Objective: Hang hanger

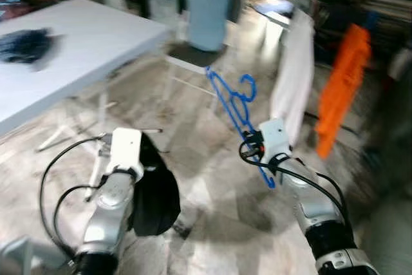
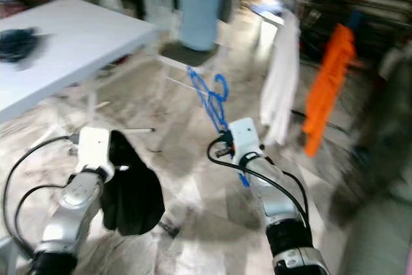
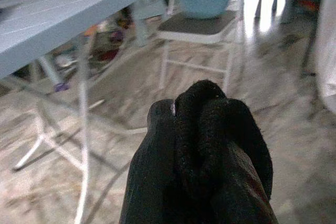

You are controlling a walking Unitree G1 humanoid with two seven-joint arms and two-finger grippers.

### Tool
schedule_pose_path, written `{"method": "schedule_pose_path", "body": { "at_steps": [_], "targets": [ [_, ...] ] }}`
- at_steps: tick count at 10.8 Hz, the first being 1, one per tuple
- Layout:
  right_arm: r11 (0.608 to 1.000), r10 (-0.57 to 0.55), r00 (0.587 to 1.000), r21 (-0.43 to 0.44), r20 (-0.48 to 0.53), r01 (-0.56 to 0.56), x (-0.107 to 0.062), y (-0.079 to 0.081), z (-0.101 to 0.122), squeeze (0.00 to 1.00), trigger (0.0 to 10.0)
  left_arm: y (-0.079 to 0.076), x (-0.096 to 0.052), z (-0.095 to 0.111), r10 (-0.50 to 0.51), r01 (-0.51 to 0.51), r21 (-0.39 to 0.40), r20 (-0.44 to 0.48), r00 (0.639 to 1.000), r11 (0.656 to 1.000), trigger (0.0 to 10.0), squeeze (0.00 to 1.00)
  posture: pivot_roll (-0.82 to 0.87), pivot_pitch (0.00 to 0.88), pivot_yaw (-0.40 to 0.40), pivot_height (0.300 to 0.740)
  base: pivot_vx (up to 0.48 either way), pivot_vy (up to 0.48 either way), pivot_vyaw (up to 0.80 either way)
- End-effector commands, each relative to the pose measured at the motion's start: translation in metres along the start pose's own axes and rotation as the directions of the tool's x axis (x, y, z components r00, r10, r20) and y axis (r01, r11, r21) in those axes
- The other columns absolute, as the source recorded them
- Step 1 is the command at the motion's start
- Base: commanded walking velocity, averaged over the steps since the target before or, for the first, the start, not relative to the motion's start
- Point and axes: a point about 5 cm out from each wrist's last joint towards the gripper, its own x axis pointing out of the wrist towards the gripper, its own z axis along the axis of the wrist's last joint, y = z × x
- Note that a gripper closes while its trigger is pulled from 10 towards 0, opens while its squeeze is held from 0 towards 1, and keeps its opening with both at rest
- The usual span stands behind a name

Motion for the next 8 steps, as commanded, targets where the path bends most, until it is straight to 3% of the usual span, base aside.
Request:
{"method": "schedule_pose_path", "body": {
  "at_steps": [1,8],
  "targets": [
    [1.0,-0.005,0.999,0.005,0.032,0.005,-0.0002,0.0016,0.0085,0.0,10.0,0.0019,0.003,0.0056,-0.009,0.009,0.002,0.027,1.0,1.0,10.0,0.0,-0.16,0.0,0.02,0.74,0.0,0.45,-0.8],
    [1.0,-0.009,0.999,0.007,0.034,0.008,-0.003,0.0079,0.0105,0.0,10.0,-0.0029,0.0031,0.0023,-0.051,0.051,-0.029,0.013,0.999,0.998,10.0,0.0,-0.16,0.0,0.025,0.74,0.0,0.474,-0.59]
  ]
}}
